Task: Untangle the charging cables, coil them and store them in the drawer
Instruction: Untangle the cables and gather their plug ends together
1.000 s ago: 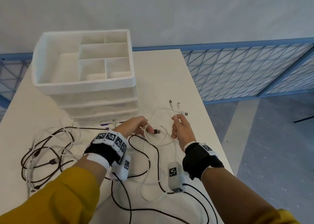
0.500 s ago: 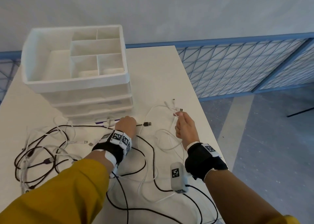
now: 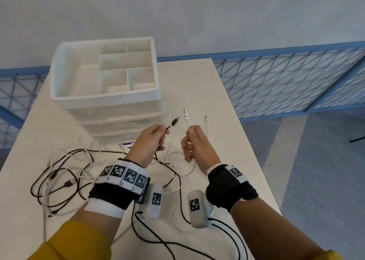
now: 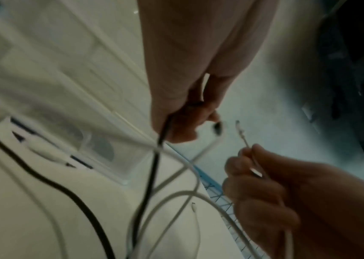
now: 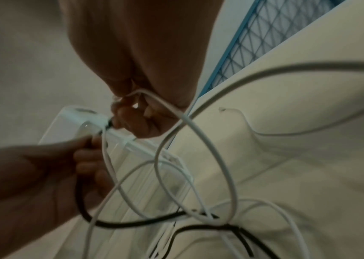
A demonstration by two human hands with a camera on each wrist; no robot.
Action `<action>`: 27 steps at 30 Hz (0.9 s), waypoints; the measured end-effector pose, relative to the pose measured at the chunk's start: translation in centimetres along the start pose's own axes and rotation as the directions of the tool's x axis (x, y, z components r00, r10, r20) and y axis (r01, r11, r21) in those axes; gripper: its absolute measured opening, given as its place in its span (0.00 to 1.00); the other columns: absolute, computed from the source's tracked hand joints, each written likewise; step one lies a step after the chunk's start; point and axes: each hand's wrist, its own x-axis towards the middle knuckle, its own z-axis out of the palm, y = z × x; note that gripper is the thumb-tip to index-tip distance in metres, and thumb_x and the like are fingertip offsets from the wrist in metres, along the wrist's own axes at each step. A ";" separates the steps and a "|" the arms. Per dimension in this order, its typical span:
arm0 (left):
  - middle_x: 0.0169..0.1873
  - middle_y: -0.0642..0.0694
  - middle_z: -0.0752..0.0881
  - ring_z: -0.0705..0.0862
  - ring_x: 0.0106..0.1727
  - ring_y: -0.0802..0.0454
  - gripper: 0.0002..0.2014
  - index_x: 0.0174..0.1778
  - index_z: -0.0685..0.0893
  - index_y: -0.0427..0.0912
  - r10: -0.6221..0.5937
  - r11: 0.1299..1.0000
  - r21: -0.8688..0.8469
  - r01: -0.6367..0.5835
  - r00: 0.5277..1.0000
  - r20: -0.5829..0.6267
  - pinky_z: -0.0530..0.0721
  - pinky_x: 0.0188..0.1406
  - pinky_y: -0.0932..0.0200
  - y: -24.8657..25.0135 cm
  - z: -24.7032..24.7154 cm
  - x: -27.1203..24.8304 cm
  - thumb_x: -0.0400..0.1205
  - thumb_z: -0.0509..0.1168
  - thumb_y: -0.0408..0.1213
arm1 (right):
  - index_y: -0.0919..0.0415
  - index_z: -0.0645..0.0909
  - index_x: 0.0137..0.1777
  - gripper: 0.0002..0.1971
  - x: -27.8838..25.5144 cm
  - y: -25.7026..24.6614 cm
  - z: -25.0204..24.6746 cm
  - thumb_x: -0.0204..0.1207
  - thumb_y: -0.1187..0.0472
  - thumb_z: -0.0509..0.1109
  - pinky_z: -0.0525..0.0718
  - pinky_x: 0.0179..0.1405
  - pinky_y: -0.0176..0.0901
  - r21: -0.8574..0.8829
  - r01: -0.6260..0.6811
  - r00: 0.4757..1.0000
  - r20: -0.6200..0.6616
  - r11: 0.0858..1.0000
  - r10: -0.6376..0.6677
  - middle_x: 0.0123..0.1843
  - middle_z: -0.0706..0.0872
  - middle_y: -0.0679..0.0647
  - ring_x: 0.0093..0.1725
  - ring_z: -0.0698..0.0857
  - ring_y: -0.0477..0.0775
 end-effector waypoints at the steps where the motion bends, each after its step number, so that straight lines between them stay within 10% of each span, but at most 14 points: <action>1: 0.25 0.47 0.69 0.69 0.28 0.53 0.13 0.35 0.78 0.41 0.040 0.999 0.032 -0.040 0.999 0.006 0.73 0.32 0.62 0.0 0.0 -0.4 0.85 0.54 0.37 | 0.55 0.67 0.41 0.11 0.0 0.1 0.5 0.85 0.57 0.51 0.73 0.24 0.38 -0.031 0.018 1.000 0.013 0.999 -0.017 0.35 0.77 0.53 0.28 0.73 0.47; 7: 0.25 0.46 0.75 0.73 0.27 0.51 0.13 0.35 0.77 0.39 0.145 0.989 0.045 -0.144 0.989 -0.024 0.74 0.33 0.60 -0.3 -0.2 -1.9 0.84 0.54 0.32 | 0.52 0.68 0.43 0.11 0.1 0.2 2.3 0.85 0.53 0.50 0.80 0.57 0.53 0.070 -0.056 0.994 0.095 0.996 0.050 0.54 0.82 0.58 0.52 0.84 0.57; 12: 0.28 0.47 0.75 0.73 0.30 0.49 0.12 0.33 0.75 0.44 0.086 0.984 0.173 -0.041 0.961 -0.264 0.74 0.37 0.51 -1.2 -0.9 -1.6 0.83 0.55 0.38 | 0.54 0.67 0.44 0.10 -1.0 -0.9 3.6 0.85 0.54 0.50 0.80 0.31 0.40 0.164 -0.073 0.985 0.166 0.984 0.045 0.44 0.86 0.59 0.32 0.84 0.54; 15: 0.27 0.46 0.72 0.70 0.26 0.51 0.14 0.32 0.71 0.42 -0.052 0.998 -0.051 0.039 0.959 -0.278 0.70 0.28 0.55 -1.2 -1.6 -1.7 0.85 0.52 0.40 | 0.54 0.66 0.44 0.09 -1.8 -1.3 3.8 0.85 0.54 0.51 0.70 0.27 0.37 0.116 -0.034 0.980 0.197 0.993 0.011 0.36 0.85 0.55 0.22 0.74 0.47; 18: 0.26 0.44 0.84 0.82 0.26 0.50 0.19 0.30 0.70 0.41 -0.209 0.882 -0.446 0.156 0.975 -0.073 0.81 0.27 0.57 -0.5 -2.2 -2.5 0.86 0.50 0.44 | 0.55 0.67 0.44 0.09 -2.9 -1.7 3.7 0.85 0.55 0.51 0.67 0.22 0.30 -0.081 0.080 0.955 0.292 0.993 -0.053 0.29 0.78 0.55 0.20 0.68 0.43; 22: 0.37 0.35 0.92 0.91 0.36 0.45 0.20 0.30 0.70 0.42 -0.129 0.708 -0.649 0.277 0.955 0.267 0.89 0.39 0.49 0.0 -3.0 -3.2 0.86 0.49 0.46 | 0.54 0.69 0.41 0.11 -4.6 -1.5 3.3 0.85 0.59 0.51 0.64 0.20 0.26 -0.175 0.060 0.864 0.503 0.983 0.037 0.25 0.69 0.53 0.20 0.66 0.40; 27: 0.34 0.40 0.91 0.79 0.20 0.55 0.15 0.34 0.73 0.42 -0.082 0.649 -0.727 0.224 0.971 0.226 0.84 0.26 0.63 0.3 -2.8 -3.5 0.85 0.52 0.42 | 0.53 0.71 0.38 0.10 -5.6 -0.3 1.3 0.81 0.55 0.54 0.61 0.22 0.29 -0.149 0.016 0.855 0.514 0.989 0.064 0.22 0.67 0.43 0.22 0.63 0.41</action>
